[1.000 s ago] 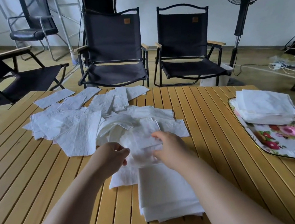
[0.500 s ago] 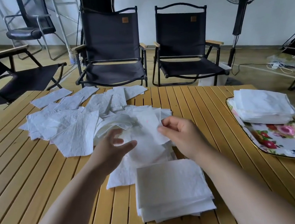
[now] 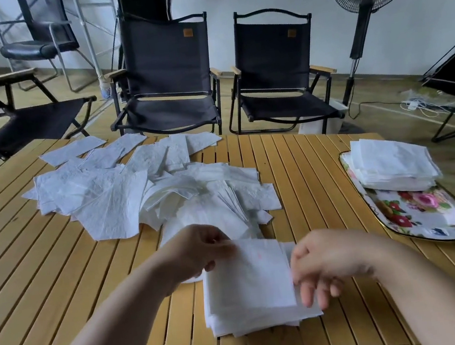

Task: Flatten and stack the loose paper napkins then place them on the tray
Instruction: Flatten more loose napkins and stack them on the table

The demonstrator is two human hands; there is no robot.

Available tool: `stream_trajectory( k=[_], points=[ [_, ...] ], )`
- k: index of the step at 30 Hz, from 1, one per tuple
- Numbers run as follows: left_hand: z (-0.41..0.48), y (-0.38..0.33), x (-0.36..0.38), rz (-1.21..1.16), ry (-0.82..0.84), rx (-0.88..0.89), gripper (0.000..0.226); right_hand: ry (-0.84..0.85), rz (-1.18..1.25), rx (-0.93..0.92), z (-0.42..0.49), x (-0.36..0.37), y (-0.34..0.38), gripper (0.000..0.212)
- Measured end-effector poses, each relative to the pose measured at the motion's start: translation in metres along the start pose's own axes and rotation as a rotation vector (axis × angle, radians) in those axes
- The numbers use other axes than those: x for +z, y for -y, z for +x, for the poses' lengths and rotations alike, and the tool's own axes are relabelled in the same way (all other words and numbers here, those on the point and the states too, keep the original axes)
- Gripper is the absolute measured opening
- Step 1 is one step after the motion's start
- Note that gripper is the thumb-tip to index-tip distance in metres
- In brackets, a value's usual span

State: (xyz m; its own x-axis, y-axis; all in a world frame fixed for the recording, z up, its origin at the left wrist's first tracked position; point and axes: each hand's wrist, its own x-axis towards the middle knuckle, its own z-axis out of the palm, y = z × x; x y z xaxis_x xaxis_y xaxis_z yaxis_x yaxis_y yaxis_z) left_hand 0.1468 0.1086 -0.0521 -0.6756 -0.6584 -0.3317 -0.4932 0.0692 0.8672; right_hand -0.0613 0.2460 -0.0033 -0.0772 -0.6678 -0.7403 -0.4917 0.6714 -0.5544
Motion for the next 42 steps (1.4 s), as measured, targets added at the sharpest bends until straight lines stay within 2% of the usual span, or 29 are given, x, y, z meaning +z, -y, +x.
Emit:
stream_trajectory(
  k=[2, 3, 5, 7, 9, 13, 17, 21, 24, 27, 29, 33, 36, 39, 42],
  points=[
    [0.003, 0.002, 0.007, 0.154, -0.040, 0.025, 0.018, -0.039, -0.122, 0.092, 0.006, 0.003, 0.003, 0.015],
    [0.004, 0.002, 0.008, 0.221, -0.053, 0.031, 0.020, -0.111, -0.173, 0.094, 0.010, 0.005, 0.006, 0.015],
    [0.006, 0.002, 0.004, 0.308, -0.062, 0.009, 0.025, -0.347, -0.236, 0.024, 0.021, 0.010, 0.011, 0.015],
    [0.008, 0.003, -0.003, 0.338, -0.064, -0.051, 0.028, -0.609, -0.165, -0.069, 0.036, 0.014, 0.018, 0.019],
    [0.009, 0.006, -0.010, 0.340, -0.115, -0.094, 0.029, -0.737, -0.083, -0.141, 0.053, 0.019, 0.027, 0.022],
    [0.010, 0.012, -0.023, 0.327, -0.277, -0.096, 0.028, -0.765, -0.092, -0.113, 0.084, 0.025, 0.041, 0.032],
    [0.006, 0.014, -0.027, 0.272, -0.338, -0.085, 0.022, -0.802, -0.085, -0.132, 0.098, 0.028, 0.048, 0.014],
    [0.006, 0.014, -0.035, 0.171, -0.434, -0.008, 0.015, -0.881, -0.010, -0.391, 0.085, 0.028, 0.058, 0.012],
    [0.006, 0.012, -0.036, 0.059, -0.469, 0.074, 0.041, -0.829, 0.008, -0.579, 0.061, 0.024, 0.057, 0.013],
    [0.004, 0.009, -0.035, -0.088, -0.392, 0.154, 0.069, -0.719, -0.010, -0.703, 0.032, 0.022, 0.050, 0.022],
    [0.002, 0.004, -0.033, -0.197, -0.279, 0.182, 0.077, -0.654, -0.003, -0.741, 0.013, 0.022, 0.046, 0.024],
    [-0.002, -0.006, -0.025, -0.296, -0.005, 0.196, 0.058, -0.572, 0.133, -0.758, -0.008, 0.020, 0.034, 0.023],
    [-0.006, -0.009, -0.019, -0.304, 0.218, 0.210, 0.056, -0.616, 0.288, -0.723, -0.010, 0.018, 0.026, 0.025],
    [-0.010, -0.010, -0.015, -0.328, 0.295, 0.207, 0.052, -0.680, 0.442, -0.619, -0.006, 0.015, 0.021, 0.020],
    [-0.011, -0.009, -0.014, -0.325, 0.325, 0.187, 0.052, -0.668, 0.577, -0.521, -0.003, 0.013, 0.020, 0.009]
  ],
)
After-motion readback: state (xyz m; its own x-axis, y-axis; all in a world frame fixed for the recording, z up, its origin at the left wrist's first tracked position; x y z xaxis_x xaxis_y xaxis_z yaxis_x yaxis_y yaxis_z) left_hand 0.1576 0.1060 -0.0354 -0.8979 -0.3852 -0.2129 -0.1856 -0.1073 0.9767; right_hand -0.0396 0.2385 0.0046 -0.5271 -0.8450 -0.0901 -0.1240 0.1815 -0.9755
